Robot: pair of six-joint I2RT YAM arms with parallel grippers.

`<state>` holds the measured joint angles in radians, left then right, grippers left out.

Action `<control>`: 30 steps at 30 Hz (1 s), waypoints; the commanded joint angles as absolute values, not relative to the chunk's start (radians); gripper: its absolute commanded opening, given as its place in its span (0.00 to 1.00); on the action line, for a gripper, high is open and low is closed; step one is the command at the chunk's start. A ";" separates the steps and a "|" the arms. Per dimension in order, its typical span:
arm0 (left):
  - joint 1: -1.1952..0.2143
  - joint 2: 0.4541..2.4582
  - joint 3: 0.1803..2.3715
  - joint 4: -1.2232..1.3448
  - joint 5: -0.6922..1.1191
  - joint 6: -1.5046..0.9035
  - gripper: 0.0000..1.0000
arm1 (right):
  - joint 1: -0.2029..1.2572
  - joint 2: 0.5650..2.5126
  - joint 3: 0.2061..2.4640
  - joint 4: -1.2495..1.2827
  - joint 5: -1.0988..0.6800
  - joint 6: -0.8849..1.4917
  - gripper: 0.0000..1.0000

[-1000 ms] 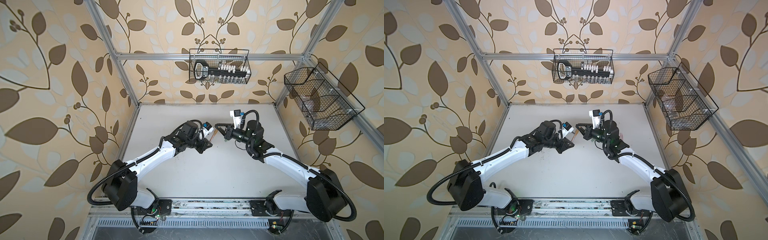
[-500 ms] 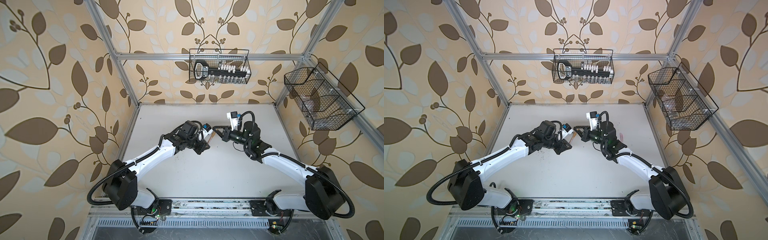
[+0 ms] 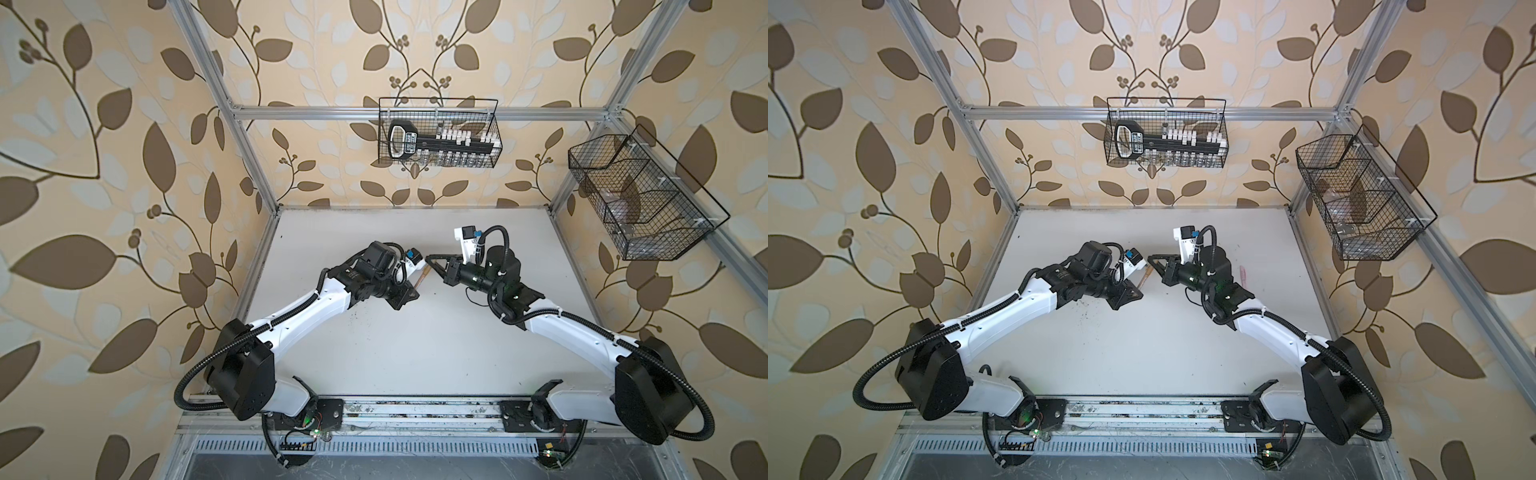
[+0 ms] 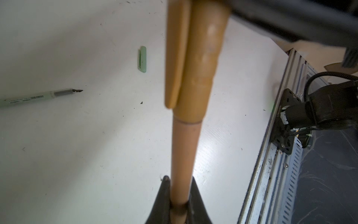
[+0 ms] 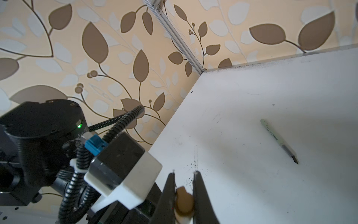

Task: Insert pens into pen caps
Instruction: Put on the pen cap to the pen.

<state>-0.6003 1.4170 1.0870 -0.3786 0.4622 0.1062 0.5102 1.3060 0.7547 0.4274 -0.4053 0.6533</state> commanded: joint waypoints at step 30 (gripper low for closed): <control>-0.574 1.164 0.913 0.040 0.565 -0.223 0.00 | 0.431 1.119 0.788 0.124 -0.586 0.528 0.63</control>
<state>-0.5598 1.1793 0.9508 -0.0212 0.5648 -0.1707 0.4366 1.1423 0.7780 0.1341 -0.5533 0.5671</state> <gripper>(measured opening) 0.123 0.627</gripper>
